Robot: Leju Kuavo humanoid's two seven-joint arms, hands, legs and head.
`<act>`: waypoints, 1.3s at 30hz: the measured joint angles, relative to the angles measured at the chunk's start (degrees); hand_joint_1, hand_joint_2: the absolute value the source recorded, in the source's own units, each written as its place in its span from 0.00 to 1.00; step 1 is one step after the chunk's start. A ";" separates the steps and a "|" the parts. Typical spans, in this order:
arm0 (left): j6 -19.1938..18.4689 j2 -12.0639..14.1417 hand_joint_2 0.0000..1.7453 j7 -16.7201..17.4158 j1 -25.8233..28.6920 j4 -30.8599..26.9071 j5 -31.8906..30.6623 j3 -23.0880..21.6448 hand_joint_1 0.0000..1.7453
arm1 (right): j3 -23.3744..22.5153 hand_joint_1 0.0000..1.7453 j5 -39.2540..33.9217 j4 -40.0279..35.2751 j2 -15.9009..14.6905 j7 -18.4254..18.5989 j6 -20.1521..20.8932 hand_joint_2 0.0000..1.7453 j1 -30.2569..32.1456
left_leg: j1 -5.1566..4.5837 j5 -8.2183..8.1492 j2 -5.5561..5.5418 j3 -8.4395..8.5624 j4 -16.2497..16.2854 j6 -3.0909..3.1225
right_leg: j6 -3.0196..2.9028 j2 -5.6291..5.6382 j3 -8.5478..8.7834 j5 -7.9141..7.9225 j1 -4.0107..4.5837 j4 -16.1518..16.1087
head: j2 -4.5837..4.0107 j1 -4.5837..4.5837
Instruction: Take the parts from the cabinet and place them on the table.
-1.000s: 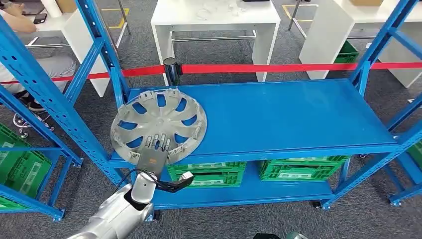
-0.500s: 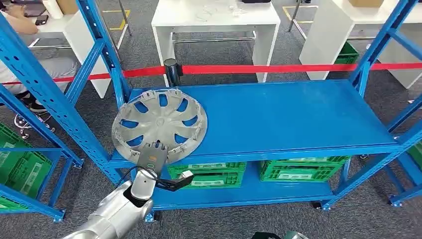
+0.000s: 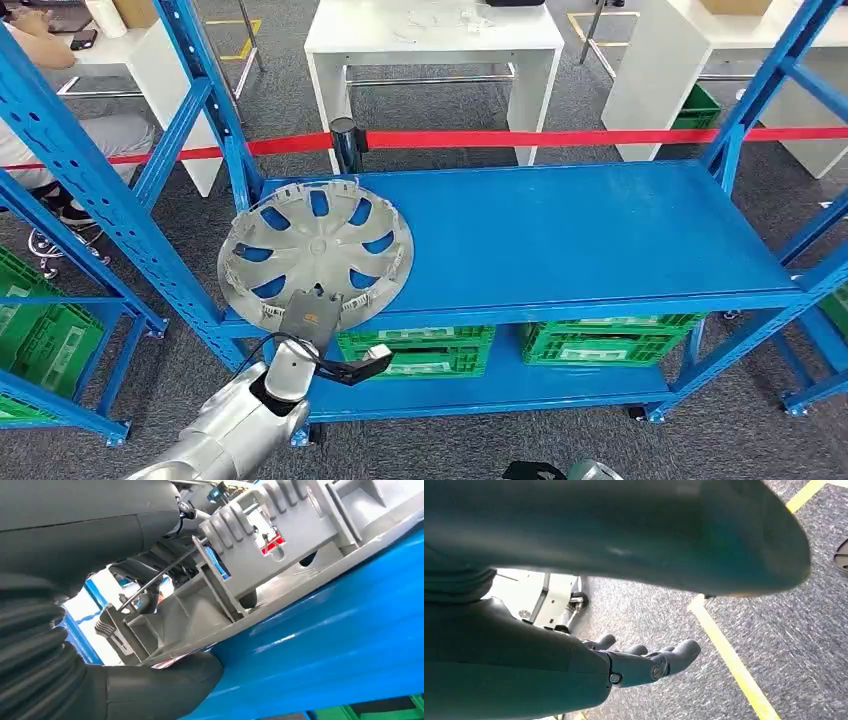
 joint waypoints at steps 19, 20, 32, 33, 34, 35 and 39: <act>3.48 -0.46 1.00 -3.56 0.37 -0.11 6.40 4.94 1.00 | -0.02 0.00 0.85 0.00 0.07 0.02 0.00 0.00 -0.32 | 0.00 -0.12 0.00 0.02 0.00 -0.03 | 0.03 0.00 0.02 -0.16 0.00 0.00 | 0.00 0.00; 3.56 -0.48 1.00 -3.63 0.38 -0.13 6.45 5.13 1.00 | -0.02 0.00 0.85 0.00 0.07 0.02 0.00 0.00 -0.39 | 0.00 -0.09 0.01 0.03 0.00 -0.04 | 0.03 0.00 0.01 -0.11 0.00 0.00 | 0.00 0.00; 3.58 -0.87 1.00 -5.77 0.41 -0.13 5.71 6.34 1.00 | -0.02 0.00 0.79 0.00 0.37 0.35 0.00 0.00 -0.76 | 0.00 -0.09 -0.02 0.03 0.00 -0.05 | 0.00 0.00 0.02 -0.14 0.00 0.00 | 0.00 0.00; 3.65 -0.87 1.00 -5.77 0.40 -0.13 5.44 6.34 1.00 | -0.02 0.00 0.79 0.00 0.37 0.33 0.00 0.00 -0.74 | 0.00 -0.12 -0.02 0.03 0.00 -0.06 | 0.01 -0.01 0.02 -0.20 0.00 0.00 | 0.00 0.00; 3.98 -0.87 1.00 -5.88 0.43 -0.13 5.57 6.34 1.00 | -0.02 0.00 0.79 0.00 0.37 0.33 0.00 0.00 -0.70 | 0.00 -0.09 -0.02 0.02 0.00 -0.06 | 0.01 0.00 0.02 -0.15 0.00 0.00 | 0.00 0.00; 4.44 -0.87 1.00 -6.03 0.45 -0.13 5.99 6.38 1.00 | -0.02 0.00 0.79 0.00 0.37 0.35 0.00 0.00 -0.68 | 0.00 -0.09 -0.02 0.02 0.00 -0.05 | 0.01 0.00 0.01 -0.16 0.00 0.00 | 0.00 0.00; 5.14 -0.92 1.00 -6.62 0.62 -0.13 6.80 7.28 1.00 | -0.02 0.00 0.76 0.00 0.37 0.35 0.00 0.00 -0.62 | 0.00 -0.09 -0.02 0.01 0.00 -0.05 | 0.01 0.00 0.00 -0.14 0.00 0.00 | 0.00 0.00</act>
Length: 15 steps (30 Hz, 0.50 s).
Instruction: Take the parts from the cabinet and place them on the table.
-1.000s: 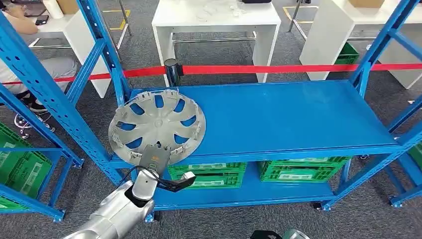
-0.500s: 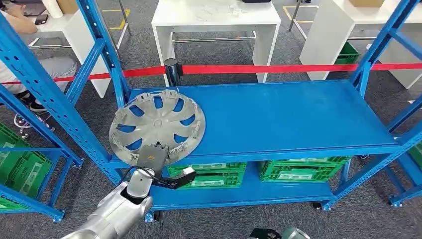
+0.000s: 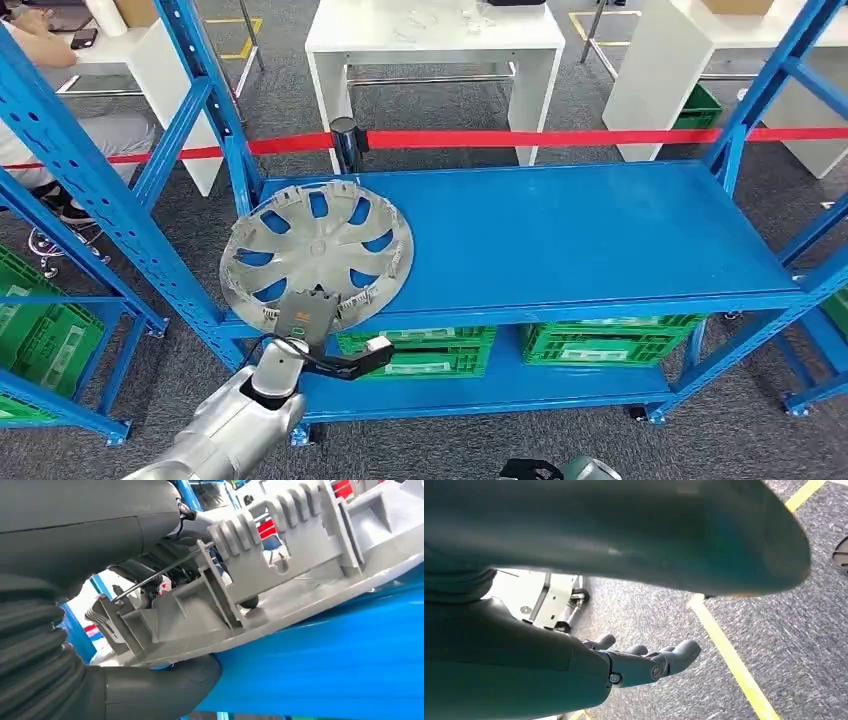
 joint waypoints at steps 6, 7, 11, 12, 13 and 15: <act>0.09 -0.15 1.00 -0.09 0.10 0.02 0.04 0.33 1.00 | 0.00 0.00 -0.04 0.00 0.00 0.00 0.00 0.00 0.02 | 0.00 -0.02 0.00 -0.03 0.00 0.01 | 0.00 0.00 -0.02 -0.02 0.00 0.00 | 0.00 0.00; 0.09 -0.15 1.00 -0.09 0.15 0.02 0.04 0.35 1.00 | 0.00 0.00 -0.07 0.00 0.00 0.00 0.00 0.00 0.08 | 0.00 -0.01 0.00 -0.05 0.00 0.00 | 0.00 0.00 -0.03 -0.02 0.00 0.00 | 0.00 0.00; 3.55 -0.24 1.00 -2.30 0.57 0.11 2.32 1.47 1.00 | -0.02 0.00 -0.07 0.00 0.00 -0.02 0.00 0.00 0.44 | 0.00 -0.01 0.02 -0.11 0.00 -0.01 | 0.00 0.00 -0.13 -0.01 0.00 0.00 | 0.00 0.00; 5.38 -0.33 1.00 -3.55 0.73 0.11 3.48 2.08 1.00 | -0.04 0.00 -0.04 0.00 0.00 -0.04 0.00 0.00 0.53 | 0.00 0.00 0.02 -0.14 0.00 -0.01 | 0.00 0.00 -0.19 0.01 0.00 0.00 | 0.00 0.00; 7.20 -0.44 1.00 -4.83 0.94 0.11 4.66 2.73 1.00 | -0.11 0.00 0.00 0.00 0.00 -0.07 0.00 0.00 0.59 | 0.00 0.02 0.02 -0.22 0.00 -0.01 | 0.01 0.00 -0.26 0.03 0.00 0.00 | 0.00 0.00; 9.95 -0.77 1.00 -7.35 1.49 0.13 6.54 4.09 1.00 | -0.15 0.00 0.09 0.00 0.00 0.04 0.00 0.00 0.59 | 0.00 0.11 0.00 -0.17 0.02 -0.01 | -0.03 0.02 -0.55 0.13 0.00 0.02 | 0.00 0.00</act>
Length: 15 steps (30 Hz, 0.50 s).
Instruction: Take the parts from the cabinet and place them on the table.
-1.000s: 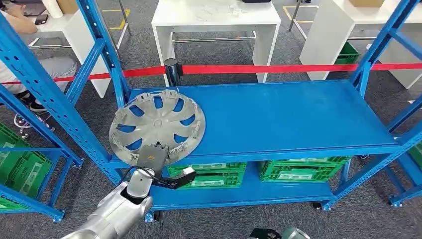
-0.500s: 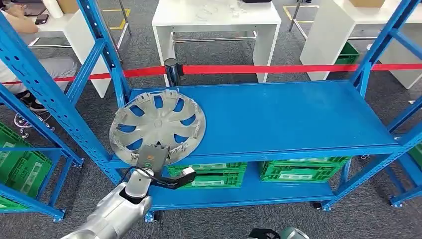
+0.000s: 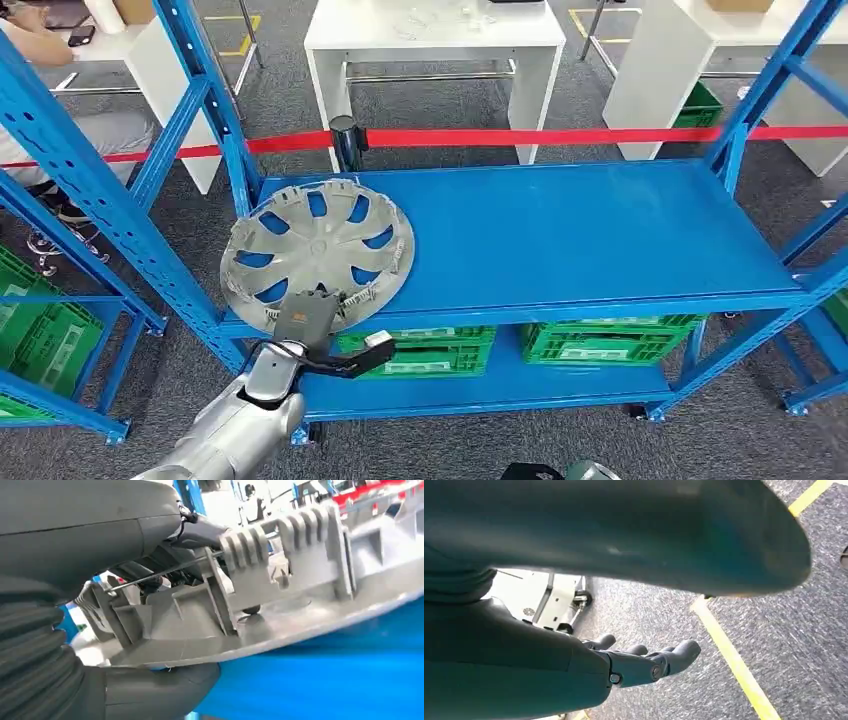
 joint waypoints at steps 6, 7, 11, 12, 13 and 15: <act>7.71 -1.09 1.00 -11.17 0.43 -0.24 8.09 6.03 1.00 | -0.59 0.00 0.02 0.00 0.09 0.11 0.00 0.00 0.11 | 0.00 0.26 -0.10 -0.55 0.05 -0.09 | 0.04 -0.02 -0.66 0.24 -0.01 0.02 | 0.00 0.00; 8.76 -1.37 1.00 -13.25 0.43 -0.37 9.36 7.29 1.00 | -0.68 0.00 0.04 0.00 0.09 0.07 0.00 0.00 0.14 | 0.00 0.26 -0.12 -0.60 0.05 -0.09 | 0.04 -0.03 -0.71 0.24 -0.01 0.02 | 0.00 0.00; 10.94 -2.56 1.00 -22.51 0.41 -1.27 15.39 11.34 1.00 | -1.11 0.00 0.00 0.00 0.18 -0.74 0.00 0.00 0.27 | 0.00 0.26 -0.12 -0.72 0.05 -0.09 | 0.04 -0.04 -0.83 0.25 -0.01 0.01 | 0.00 0.00; 10.61 -2.91 1.00 -24.33 0.40 -1.58 17.01 12.40 1.00 | -1.29 0.00 -0.02 0.00 0.24 -0.83 0.00 0.00 0.30 | 0.00 0.26 -0.12 -0.76 0.05 -0.09 | 0.04 -0.03 -0.85 0.25 -0.02 0.01 | 0.00 0.00; 9.44 -3.21 1.00 -26.06 0.37 -1.94 19.28 13.32 1.00 | -1.51 0.00 -0.09 0.00 0.35 -0.90 0.00 0.00 0.33 | 0.00 0.26 -0.12 -0.78 0.05 -0.09 | 0.04 -0.04 -0.88 0.25 -0.01 0.01 | 0.00 0.00; 6.89 -3.76 1.00 -29.60 0.27 -2.71 23.20 15.44 1.00 | -1.92 0.00 -0.31 0.00 0.57 -0.90 0.00 0.00 0.32 | 0.00 0.26 -0.13 -0.80 0.06 -0.09 | 0.05 -0.04 -0.90 0.25 -0.01 0.01 | 0.00 0.00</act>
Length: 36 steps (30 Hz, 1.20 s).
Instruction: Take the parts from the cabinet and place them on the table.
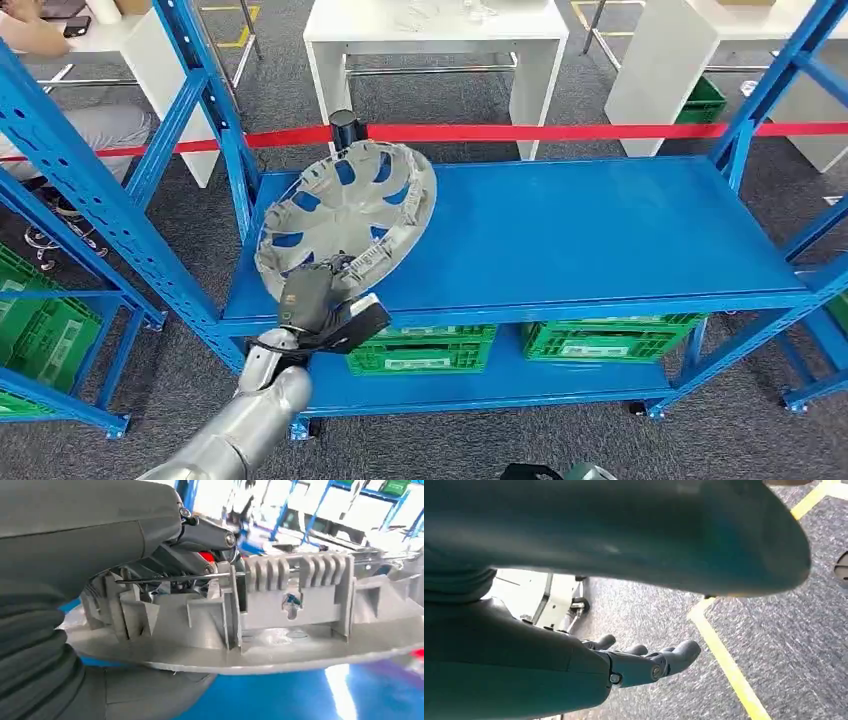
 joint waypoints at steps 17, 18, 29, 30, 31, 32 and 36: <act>-4.10 -1.57 1.00 -7.61 -2.55 -4.07 9.91 7.99 1.00 | -2.01 0.00 -0.88 0.00 1.01 -0.81 0.00 0.00 -0.37 | 0.01 0.05 0.00 -0.14 0.00 -0.04 | -0.04 0.00 -0.14 0.04 0.01 0.01 | 0.00 0.00; -4.10 -1.57 1.00 -7.61 -2.57 -4.18 10.04 8.01 1.00 | -2.03 0.00 -0.88 0.00 1.01 -0.81 0.00 0.00 -0.37 | 0.01 0.05 0.00 -0.16 0.00 -0.04 | -0.04 0.00 -0.15 0.04 0.01 0.01 | 0.00 0.00; -7.29 -1.51 1.00 -12.01 -4.16 -8.61 21.08 8.40 1.00 | -3.56 0.00 -1.79 0.00 1.01 -1.47 0.00 0.00 -0.34 | 0.01 0.05 0.00 -0.33 0.01 -0.04 | -0.05 0.00 -0.32 0.05 0.01 0.02 | 0.00 0.00; -6.37 -1.42 1.00 -11.94 -4.52 -9.43 21.10 8.38 1.00 | -3.78 0.00 -1.79 0.00 1.01 -1.51 0.00 0.00 -0.35 | 0.01 0.05 0.01 -0.34 0.01 -0.04 | -0.05 0.01 -0.34 0.05 0.01 0.02 | 0.00 0.00; -5.47 -1.29 1.00 -11.79 -4.94 -10.20 21.14 8.36 1.00 | -3.94 0.00 -1.79 0.00 1.01 -1.53 0.00 0.00 -0.34 | 0.01 0.05 0.02 -0.34 0.01 -0.04 | -0.05 0.02 -0.35 0.05 0.01 0.02 | 0.00 0.00; -4.81 -1.16 1.00 -11.70 -5.37 -10.76 21.21 8.27 1.00 | -4.09 0.00 -1.79 0.00 1.01 -1.53 0.00 0.00 -0.35 | 0.01 0.05 0.02 -0.34 0.01 -0.04 | -0.05 0.02 -0.35 0.05 0.01 0.02 | 0.00 0.00; -2.52 -0.35 1.00 -11.83 -6.11 -12.81 21.72 7.70 1.00 | -4.77 0.00 -1.88 0.00 1.01 -1.81 0.00 0.00 -0.34 | 0.01 0.05 0.02 -0.37 0.01 -0.05 | -0.05 0.02 -0.40 0.05 0.02 0.02 | 0.00 0.00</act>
